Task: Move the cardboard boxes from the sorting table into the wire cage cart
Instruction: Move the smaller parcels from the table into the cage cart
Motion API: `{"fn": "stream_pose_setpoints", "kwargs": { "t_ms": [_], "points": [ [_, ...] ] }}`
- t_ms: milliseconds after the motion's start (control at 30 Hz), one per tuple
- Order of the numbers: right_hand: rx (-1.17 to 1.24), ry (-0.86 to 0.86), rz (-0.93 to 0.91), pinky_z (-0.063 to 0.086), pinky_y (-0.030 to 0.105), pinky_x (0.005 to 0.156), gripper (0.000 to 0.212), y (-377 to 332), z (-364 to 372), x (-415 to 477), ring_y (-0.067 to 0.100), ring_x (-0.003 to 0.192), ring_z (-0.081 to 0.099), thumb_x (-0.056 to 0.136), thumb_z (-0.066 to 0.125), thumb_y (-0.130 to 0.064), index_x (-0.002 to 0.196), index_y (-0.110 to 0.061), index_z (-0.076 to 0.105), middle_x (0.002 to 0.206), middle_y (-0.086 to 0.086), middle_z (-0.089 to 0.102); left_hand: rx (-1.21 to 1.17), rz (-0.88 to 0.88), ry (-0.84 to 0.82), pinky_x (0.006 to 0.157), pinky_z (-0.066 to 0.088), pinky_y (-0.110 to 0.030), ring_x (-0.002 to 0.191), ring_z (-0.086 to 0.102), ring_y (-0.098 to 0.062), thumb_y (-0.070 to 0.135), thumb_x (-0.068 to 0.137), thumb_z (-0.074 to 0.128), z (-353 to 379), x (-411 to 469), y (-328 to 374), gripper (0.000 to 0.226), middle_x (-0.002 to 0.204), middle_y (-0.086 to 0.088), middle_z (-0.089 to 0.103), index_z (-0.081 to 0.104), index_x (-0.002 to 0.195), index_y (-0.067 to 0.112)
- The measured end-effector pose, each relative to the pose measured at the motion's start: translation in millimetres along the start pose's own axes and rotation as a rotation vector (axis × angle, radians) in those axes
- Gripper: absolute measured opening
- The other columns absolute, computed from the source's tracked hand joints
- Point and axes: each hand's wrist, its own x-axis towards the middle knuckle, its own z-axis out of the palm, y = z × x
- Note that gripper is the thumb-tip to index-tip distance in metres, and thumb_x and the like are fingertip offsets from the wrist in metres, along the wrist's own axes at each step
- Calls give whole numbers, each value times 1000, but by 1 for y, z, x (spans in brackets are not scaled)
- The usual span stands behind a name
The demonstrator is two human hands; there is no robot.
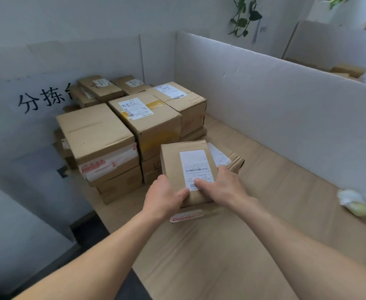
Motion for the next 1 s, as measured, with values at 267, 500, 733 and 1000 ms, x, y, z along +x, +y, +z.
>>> {"fn": "stream_pose_setpoints", "kwargs": {
  "t_ms": [267, 500, 733, 1000],
  "points": [
    [-6, -147, 37, 50, 38, 80, 69, -21, 75, -97, 27, 107, 61, 67, 66, -73, 106, -19, 48, 112, 1, 64, -23, -70, -49, 87, 53, -35, 106, 61, -21, 43, 80, 74, -24, -80, -102, 56, 117, -2, 63, 52, 120, 12],
    [-4, -260, 13, 45, 35, 71, 68, -20, 127, -125, 25, 99, 61, 59, 65, -73, 102, -23, 47, 110, 1, 66, -26, -183, -70, 88, 53, -36, 104, 62, -21, 37, 81, 74, -20, -107, -157, 48, 115, -1, 64, 53, 118, 15],
    [108, -346, -42, 45, 26, 68, 68, -15, 136, -114, 9, 95, 60, 53, 62, -73, 110, -35, 55, 99, -22, 64, -87, -223, -14, 70, 45, -23, 92, 58, -10, 40, 73, 75, -11, -104, -167, 50, 104, 12, 59, 51, 115, 26],
    [80, -386, -61, 54, 37, 80, 55, -18, 141, -94, 15, 94, 63, 64, 73, -62, 102, -26, 56, 101, -9, 66, -84, -364, 50, 73, 47, -29, 93, 59, -17, 44, 71, 79, -5, -94, -158, 55, 105, 6, 60, 44, 107, 22]
  ]
}}
